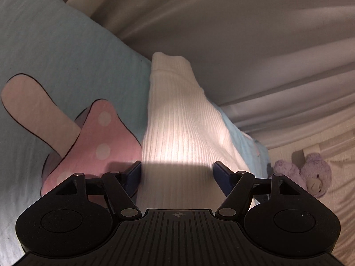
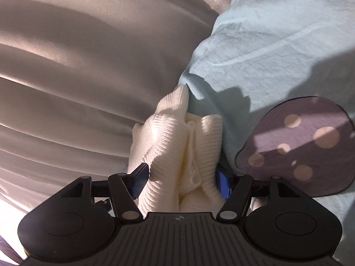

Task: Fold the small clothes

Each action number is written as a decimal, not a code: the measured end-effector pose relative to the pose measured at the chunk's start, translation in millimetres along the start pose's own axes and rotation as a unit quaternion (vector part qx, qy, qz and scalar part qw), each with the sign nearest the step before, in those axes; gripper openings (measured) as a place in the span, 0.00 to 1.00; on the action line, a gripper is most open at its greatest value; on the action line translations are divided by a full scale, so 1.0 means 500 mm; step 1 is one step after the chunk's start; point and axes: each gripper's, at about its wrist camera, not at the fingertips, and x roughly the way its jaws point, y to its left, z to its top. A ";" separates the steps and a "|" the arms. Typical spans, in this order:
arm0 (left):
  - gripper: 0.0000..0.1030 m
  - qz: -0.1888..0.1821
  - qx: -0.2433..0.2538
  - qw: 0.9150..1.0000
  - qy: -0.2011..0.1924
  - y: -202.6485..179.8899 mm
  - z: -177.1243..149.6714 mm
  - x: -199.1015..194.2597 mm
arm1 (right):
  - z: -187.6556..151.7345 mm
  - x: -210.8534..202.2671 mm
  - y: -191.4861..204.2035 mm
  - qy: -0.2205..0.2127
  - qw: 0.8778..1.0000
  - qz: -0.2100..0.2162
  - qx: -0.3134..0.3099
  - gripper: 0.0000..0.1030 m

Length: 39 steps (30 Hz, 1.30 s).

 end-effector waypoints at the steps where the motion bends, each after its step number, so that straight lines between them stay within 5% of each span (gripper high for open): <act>1: 0.71 -0.001 -0.001 1.000 0.000 -0.001 0.001 0.003 | 0.002 0.009 0.007 0.002 1.000 -0.001 -0.008 0.62; 8: 0.45 0.012 0.001 1.000 0.000 -0.004 0.002 0.003 | -0.006 0.032 0.038 0.000 0.999 -0.013 -0.038 0.33; 15: 0.39 -0.012 0.026 1.000 -0.013 -0.060 -0.011 -0.045 | -0.027 0.015 0.106 -0.007 0.997 0.012 -0.071 0.30; 25: 0.39 0.000 0.047 0.997 -0.054 -0.079 -0.030 -0.184 | -0.088 0.026 0.195 0.028 0.993 0.056 -0.101 0.29; 35: 0.44 0.100 0.042 0.992 -0.063 -0.014 -0.058 -0.243 | -0.172 0.121 0.223 0.101 0.987 0.025 -0.119 0.31; 39: 0.60 0.196 0.055 0.975 -0.086 0.001 -0.073 -0.252 | -0.191 0.114 0.246 0.049 0.972 -0.102 -0.205 0.46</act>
